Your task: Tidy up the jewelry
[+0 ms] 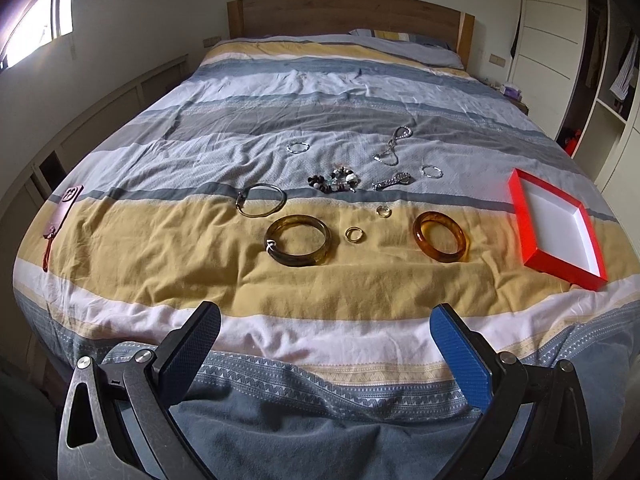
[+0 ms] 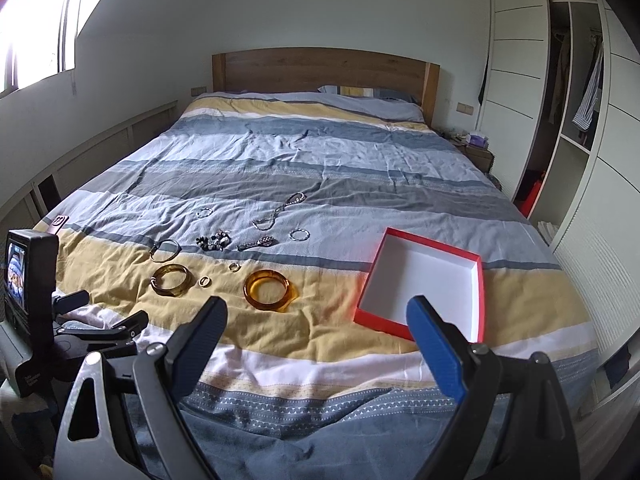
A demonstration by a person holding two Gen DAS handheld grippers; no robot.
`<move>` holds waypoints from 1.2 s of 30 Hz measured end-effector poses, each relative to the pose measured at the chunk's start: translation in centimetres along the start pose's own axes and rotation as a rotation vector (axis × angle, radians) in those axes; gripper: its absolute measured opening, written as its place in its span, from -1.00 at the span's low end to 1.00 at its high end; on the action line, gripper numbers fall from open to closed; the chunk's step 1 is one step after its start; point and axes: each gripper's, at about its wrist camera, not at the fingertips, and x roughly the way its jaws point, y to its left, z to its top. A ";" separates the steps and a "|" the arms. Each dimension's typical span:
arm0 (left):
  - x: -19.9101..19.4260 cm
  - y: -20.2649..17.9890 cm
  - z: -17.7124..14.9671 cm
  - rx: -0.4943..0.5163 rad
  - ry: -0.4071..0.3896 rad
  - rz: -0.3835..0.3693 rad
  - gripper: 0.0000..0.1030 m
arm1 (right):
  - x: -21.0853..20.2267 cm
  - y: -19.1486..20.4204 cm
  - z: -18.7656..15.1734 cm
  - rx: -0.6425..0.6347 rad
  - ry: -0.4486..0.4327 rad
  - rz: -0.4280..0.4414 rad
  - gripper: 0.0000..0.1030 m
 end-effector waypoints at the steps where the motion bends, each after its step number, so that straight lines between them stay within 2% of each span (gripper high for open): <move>1: 0.2 0.1 0.0 0.000 0.000 0.003 0.99 | 0.2 0.1 0.0 -0.003 0.006 -0.003 0.78; 15: 2.4 0.2 0.0 0.013 0.006 -0.010 0.98 | 2.5 1.3 0.2 -0.028 0.060 0.019 0.78; 19: 3.2 0.2 0.1 0.020 0.033 -0.012 0.98 | 3.5 1.2 0.1 -0.022 0.078 0.042 0.78; 23: 4.8 1.5 0.2 -0.018 0.101 -0.009 0.98 | 5.3 0.7 -0.3 0.011 0.093 0.115 0.78; 29: 7.0 5.3 0.9 -0.113 0.125 0.040 0.98 | 10.3 -0.6 -0.9 0.101 0.128 0.273 0.74; 33: 9.1 7.5 2.0 -0.163 0.137 0.035 0.97 | 14.7 0.2 -0.3 0.101 0.170 0.323 0.71; 35: 10.4 8.1 2.7 -0.173 0.148 0.027 0.80 | 17.2 0.8 0.2 0.100 0.200 0.362 0.65; 36: 11.0 8.5 3.1 -0.178 0.155 0.021 0.76 | 18.5 1.4 0.4 0.097 0.213 0.373 0.52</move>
